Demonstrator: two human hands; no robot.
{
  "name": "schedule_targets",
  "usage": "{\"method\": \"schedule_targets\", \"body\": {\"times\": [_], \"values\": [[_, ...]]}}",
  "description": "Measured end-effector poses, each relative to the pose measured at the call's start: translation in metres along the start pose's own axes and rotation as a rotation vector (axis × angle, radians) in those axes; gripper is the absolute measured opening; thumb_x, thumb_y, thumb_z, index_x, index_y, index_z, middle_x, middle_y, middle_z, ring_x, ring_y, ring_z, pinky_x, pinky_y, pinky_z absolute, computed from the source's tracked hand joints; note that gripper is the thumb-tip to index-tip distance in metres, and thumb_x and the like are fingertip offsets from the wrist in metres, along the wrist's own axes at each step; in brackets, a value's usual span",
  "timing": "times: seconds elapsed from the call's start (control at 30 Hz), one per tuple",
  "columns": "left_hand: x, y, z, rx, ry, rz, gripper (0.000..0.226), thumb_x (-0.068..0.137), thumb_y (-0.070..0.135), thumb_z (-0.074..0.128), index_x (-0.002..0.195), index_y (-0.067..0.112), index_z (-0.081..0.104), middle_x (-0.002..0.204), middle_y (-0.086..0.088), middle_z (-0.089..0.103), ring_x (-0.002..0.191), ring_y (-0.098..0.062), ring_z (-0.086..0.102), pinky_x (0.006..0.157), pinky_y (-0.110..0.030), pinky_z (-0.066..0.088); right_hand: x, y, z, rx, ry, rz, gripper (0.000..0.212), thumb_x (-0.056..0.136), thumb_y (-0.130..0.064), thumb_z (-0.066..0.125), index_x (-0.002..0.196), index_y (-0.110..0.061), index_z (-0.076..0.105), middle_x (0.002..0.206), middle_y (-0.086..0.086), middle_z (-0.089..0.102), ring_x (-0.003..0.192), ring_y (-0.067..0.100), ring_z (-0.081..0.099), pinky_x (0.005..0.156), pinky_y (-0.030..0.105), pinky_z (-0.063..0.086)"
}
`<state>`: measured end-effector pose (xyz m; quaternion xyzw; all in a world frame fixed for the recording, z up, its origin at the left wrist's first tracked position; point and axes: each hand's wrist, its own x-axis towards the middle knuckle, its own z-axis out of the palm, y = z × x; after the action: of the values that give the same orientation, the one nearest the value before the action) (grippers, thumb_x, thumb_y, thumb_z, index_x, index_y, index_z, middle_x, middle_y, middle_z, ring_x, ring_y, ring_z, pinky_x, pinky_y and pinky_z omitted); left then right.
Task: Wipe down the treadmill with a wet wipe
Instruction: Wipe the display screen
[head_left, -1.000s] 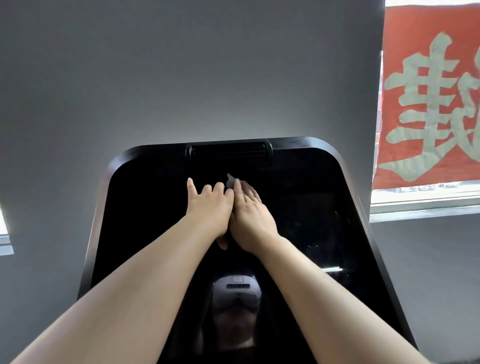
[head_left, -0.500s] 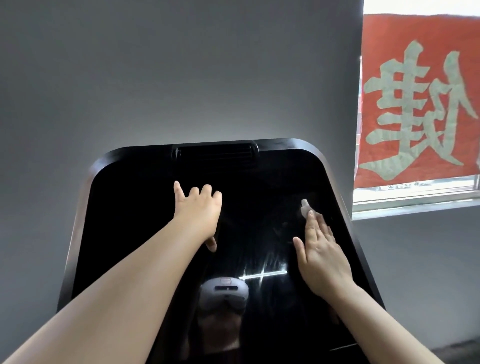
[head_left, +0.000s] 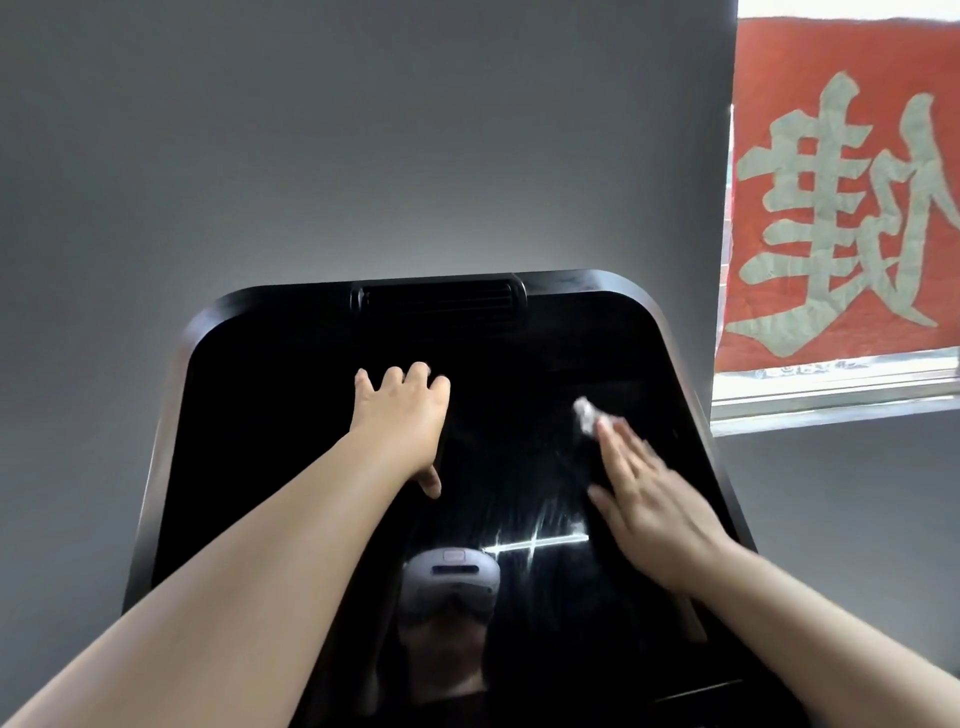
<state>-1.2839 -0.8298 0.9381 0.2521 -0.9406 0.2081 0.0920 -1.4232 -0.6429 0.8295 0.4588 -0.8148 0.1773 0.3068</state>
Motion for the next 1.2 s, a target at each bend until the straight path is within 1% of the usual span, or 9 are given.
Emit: {"method": "schedule_targets", "body": {"times": [0.13, 0.33, 0.43, 0.53, 0.7, 0.8, 0.87, 0.97, 1.2], "values": [[0.000, 0.002, -0.001, -0.009, -0.004, -0.009, 0.109, 0.059, 0.048, 0.083, 0.144, 0.016, 0.023, 0.148, -0.006, 0.023, 0.136, -0.027, 0.026, 0.114, -0.056, 0.015, 0.038, -0.028, 0.000, 0.158, -0.020, 0.216, 0.068, 0.100, -0.040, 0.026, 0.150, -0.006, -0.006, 0.159, 0.003, -0.006, 0.144, 0.011, -0.015, 0.109, 0.016, -0.013], [-0.001, 0.001, -0.001, 0.021, -0.015, -0.005, 0.110, 0.061, 0.052, 0.081, 0.145, 0.016, 0.020, 0.149, -0.006, 0.021, 0.137, -0.026, 0.025, 0.113, -0.056, 0.015, -0.025, -0.029, 0.017, 0.000, -0.056, -0.249, 0.071, 0.091, -0.043, 0.030, 0.147, -0.001, 0.021, 0.153, 0.009, 0.026, 0.144, 0.018, 0.015, 0.115, 0.022, 0.006], [0.000, 0.000, 0.000, 0.025, -0.010, -0.003, 0.112, 0.060, 0.053, 0.081, 0.146, 0.016, 0.019, 0.150, -0.006, 0.019, 0.138, -0.026, 0.024, 0.113, -0.056, 0.013, 0.015, 0.004, -0.006, 0.056, -0.046, 0.003, 0.074, 0.092, -0.050, 0.017, 0.151, -0.007, 0.004, 0.158, 0.000, 0.005, 0.146, 0.013, 0.000, 0.117, 0.021, 0.001], [0.001, 0.000, 0.000, 0.019, 0.004, -0.008, 0.111, 0.058, 0.052, 0.082, 0.144, 0.017, 0.023, 0.149, -0.006, 0.021, 0.137, -0.026, 0.025, 0.114, -0.055, 0.012, 0.042, -0.025, -0.008, 0.180, -0.025, 0.185, 0.065, 0.101, -0.036, 0.030, 0.151, -0.008, -0.002, 0.160, 0.001, -0.001, 0.145, 0.013, -0.009, 0.112, 0.018, -0.007], [-0.002, -0.005, 0.005, 0.036, 0.022, 0.001, 0.117, 0.061, 0.059, 0.077, 0.150, 0.019, 0.011, 0.155, -0.005, 0.012, 0.141, -0.025, 0.020, 0.113, -0.056, 0.010, -0.044, -0.088, 0.024, 0.079, -0.095, -0.370, 0.067, 0.089, -0.042, 0.037, 0.142, -0.001, 0.034, 0.145, 0.010, 0.042, 0.140, 0.022, 0.029, 0.111, 0.033, 0.030], [-0.004, -0.008, 0.009, 0.031, 0.017, 0.015, 0.117, 0.064, 0.061, 0.073, 0.151, 0.020, 0.006, 0.157, -0.004, 0.006, 0.143, -0.023, 0.015, 0.113, -0.057, 0.008, -0.039, -0.045, 0.010, -0.088, -0.124, -0.386, 0.069, 0.083, -0.044, 0.036, 0.140, -0.005, 0.039, 0.140, 0.003, 0.050, 0.135, 0.015, 0.038, 0.112, 0.028, 0.028], [-0.004, -0.009, 0.010, 0.010, 0.022, 0.012, 0.115, 0.065, 0.060, 0.074, 0.151, 0.021, 0.007, 0.157, -0.005, 0.005, 0.143, -0.023, 0.014, 0.113, -0.057, 0.007, -0.007, -0.021, 0.000, -0.004, -0.073, -0.215, 0.072, 0.088, -0.041, 0.027, 0.148, -0.003, 0.020, 0.152, 0.006, 0.031, 0.143, 0.012, 0.016, 0.116, 0.035, 0.024], [-0.002, -0.007, 0.008, 0.007, 0.031, 0.001, 0.115, 0.063, 0.058, 0.076, 0.150, 0.021, 0.011, 0.157, -0.005, 0.008, 0.143, -0.023, 0.016, 0.112, -0.058, 0.006, 0.026, -0.032, 0.007, 0.105, -0.057, -0.017, 0.067, 0.097, -0.043, 0.019, 0.150, -0.007, -0.003, 0.156, -0.005, -0.006, 0.138, 0.004, -0.018, 0.117, 0.024, -0.006], [-0.008, -0.004, 0.007, 0.064, 0.075, 0.018, 0.111, 0.069, 0.055, 0.074, 0.151, 0.020, 0.007, 0.157, -0.006, 0.006, 0.144, -0.023, 0.012, 0.113, -0.056, 0.000, -0.054, -0.093, 0.042, 0.125, -0.029, -0.364, 0.065, 0.090, -0.034, 0.038, 0.146, -0.004, 0.024, 0.151, 0.009, 0.033, 0.144, 0.017, 0.011, 0.116, 0.030, 0.004]]}}
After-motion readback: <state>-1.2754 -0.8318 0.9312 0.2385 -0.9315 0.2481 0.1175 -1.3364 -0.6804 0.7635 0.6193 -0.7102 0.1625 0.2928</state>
